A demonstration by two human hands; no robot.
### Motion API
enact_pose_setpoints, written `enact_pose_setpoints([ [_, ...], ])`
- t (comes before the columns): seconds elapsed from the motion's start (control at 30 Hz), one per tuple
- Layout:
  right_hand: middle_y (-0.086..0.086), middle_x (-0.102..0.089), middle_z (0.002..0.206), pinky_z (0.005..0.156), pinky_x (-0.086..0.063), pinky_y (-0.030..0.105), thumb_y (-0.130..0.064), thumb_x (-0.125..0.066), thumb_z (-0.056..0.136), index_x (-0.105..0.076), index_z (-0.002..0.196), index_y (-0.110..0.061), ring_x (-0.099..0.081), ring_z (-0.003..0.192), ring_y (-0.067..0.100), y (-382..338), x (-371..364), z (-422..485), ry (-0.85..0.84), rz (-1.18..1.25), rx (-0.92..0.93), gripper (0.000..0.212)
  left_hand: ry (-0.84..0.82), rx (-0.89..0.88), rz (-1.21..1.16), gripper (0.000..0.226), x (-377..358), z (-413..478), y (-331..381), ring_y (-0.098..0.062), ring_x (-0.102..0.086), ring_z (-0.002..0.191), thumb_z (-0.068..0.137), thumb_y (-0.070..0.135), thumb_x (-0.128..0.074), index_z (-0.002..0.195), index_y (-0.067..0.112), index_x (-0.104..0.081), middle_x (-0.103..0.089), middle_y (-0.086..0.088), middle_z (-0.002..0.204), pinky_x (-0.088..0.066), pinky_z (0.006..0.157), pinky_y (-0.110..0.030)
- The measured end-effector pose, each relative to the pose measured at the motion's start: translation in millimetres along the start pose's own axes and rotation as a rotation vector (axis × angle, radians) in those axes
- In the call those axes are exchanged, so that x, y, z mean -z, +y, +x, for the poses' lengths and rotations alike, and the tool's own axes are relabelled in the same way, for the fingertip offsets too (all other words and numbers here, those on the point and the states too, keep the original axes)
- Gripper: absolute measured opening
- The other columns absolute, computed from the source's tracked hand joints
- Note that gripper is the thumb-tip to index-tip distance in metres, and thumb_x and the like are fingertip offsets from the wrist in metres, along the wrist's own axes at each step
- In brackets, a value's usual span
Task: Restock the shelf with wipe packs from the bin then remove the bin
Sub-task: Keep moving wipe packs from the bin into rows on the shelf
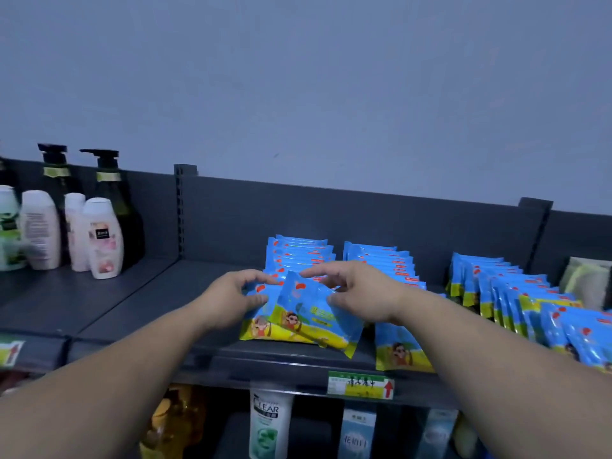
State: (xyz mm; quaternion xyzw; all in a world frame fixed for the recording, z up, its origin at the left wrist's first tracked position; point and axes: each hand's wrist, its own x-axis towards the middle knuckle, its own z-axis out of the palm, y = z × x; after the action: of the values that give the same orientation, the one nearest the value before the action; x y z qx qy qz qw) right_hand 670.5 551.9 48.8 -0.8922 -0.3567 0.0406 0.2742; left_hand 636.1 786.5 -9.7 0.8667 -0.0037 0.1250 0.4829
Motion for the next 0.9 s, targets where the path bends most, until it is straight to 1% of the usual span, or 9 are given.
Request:
enact_pose_setpoints([
  [0.1,-0.006,-0.058,0.127,0.099,-0.040,0.019,-0.006,-0.055,0.091,-0.055,0.127,-0.045,-0.053,0.120,0.004,0,-7,10,-0.005,-0.053,-0.002,0.053,0.105,0.001,-0.007,0.014,-3,1,3,-0.018,-0.066,0.097,0.097,0.030,-0.053,0.100,0.033,-0.066,-0.071,0.006,0.101,-0.049,0.079,-0.025],
  [0.2,-0.010,-0.058,0.113,0.095,-0.041,0.015,-0.012,-0.066,0.088,-0.058,0.127,-0.037,-0.054,0.103,-0.001,-1,-14,14,-0.002,-0.073,0.012,0.048,0.117,-0.037,0.076,0.014,-6,-3,7,-0.010,-0.059,0.092,0.091,0.045,-0.056,0.100,0.036,-0.061,-0.064,0.012,0.103,-0.042,0.071,-0.015],
  [0.27,-0.014,-0.055,0.112,0.093,-0.039,0.011,-0.018,-0.077,0.079,-0.058,0.129,-0.033,-0.051,0.102,-0.004,-1,-17,14,-0.002,-0.118,0.037,0.055,0.100,-0.094,0.202,0.037,-7,-6,3,-0.001,-0.052,0.100,0.076,0.051,-0.071,0.108,0.039,-0.056,-0.051,0.015,0.115,-0.037,0.077,-0.011],
  [0.37,-0.014,-0.046,0.124,0.099,-0.038,0.021,-0.032,-0.086,0.066,-0.049,0.136,-0.037,-0.046,0.114,0.004,7,-22,13,0.035,-0.293,0.076,0.079,0.013,-0.167,0.358,0.081,-8,-14,-1,0.002,-0.043,0.114,0.049,0.067,-0.081,0.119,0.045,-0.046,-0.035,0.022,0.126,-0.038,0.094,-0.018],
  [0.47,-0.013,-0.028,0.144,0.105,-0.038,0.027,-0.038,-0.088,0.062,-0.029,0.146,-0.041,-0.038,0.129,0.009,14,-28,9,0.098,-0.301,0.024,0.102,0.009,-0.180,0.413,0.099,-17,-20,-3,-0.003,-0.034,0.128,0.052,0.058,-0.085,0.137,0.039,-0.038,-0.021,0.019,0.143,-0.038,0.105,-0.026],
  [0.57,-0.014,-0.015,0.154,0.108,-0.038,0.030,-0.035,-0.089,0.061,-0.018,0.149,-0.043,-0.032,0.136,0.009,16,-33,8,0.123,-0.269,0.033,0.113,0.019,-0.198,0.431,0.107,-28,-21,0,-0.005,-0.026,0.137,0.058,0.047,-0.087,0.146,0.032,-0.027,-0.014,0.014,0.150,-0.030,0.108,-0.022],
  [0.67,-0.014,-0.014,0.155,0.108,-0.037,0.029,-0.035,-0.088,0.063,-0.016,0.150,-0.042,-0.031,0.138,0.010,16,-34,8,0.118,-0.287,0.048,0.113,-0.009,-0.192,0.459,0.108,-34,-22,4,-0.006,-0.024,0.138,0.061,0.045,-0.086,0.147,0.028,-0.024,-0.013,0.012,0.152,-0.026,0.109,-0.020],
  [0.77,-0.014,-0.016,0.154,0.109,-0.037,0.031,-0.040,-0.086,0.065,-0.019,0.149,-0.041,-0.033,0.136,0.008,20,-35,5,0.131,-0.264,0.056,0.108,0.010,-0.157,0.494,0.106,-35,-20,7,-0.010,-0.022,0.140,0.060,0.055,-0.082,0.147,0.028,-0.026,-0.013,0.010,0.153,-0.029,0.112,-0.029],
  [0.9,-0.016,-0.025,0.150,0.108,-0.038,0.033,-0.056,-0.072,0.074,-0.034,0.144,-0.038,-0.037,0.132,0.006,26,-22,-14,0.234,-0.307,0.033,0.082,0.092,-0.237,0.595,0.096,-48,-17,30,-0.014,-0.015,0.143,0.069,0.066,-0.068,0.146,0.026,-0.029,-0.018,0.004,0.155,-0.022,0.116,-0.030],
])
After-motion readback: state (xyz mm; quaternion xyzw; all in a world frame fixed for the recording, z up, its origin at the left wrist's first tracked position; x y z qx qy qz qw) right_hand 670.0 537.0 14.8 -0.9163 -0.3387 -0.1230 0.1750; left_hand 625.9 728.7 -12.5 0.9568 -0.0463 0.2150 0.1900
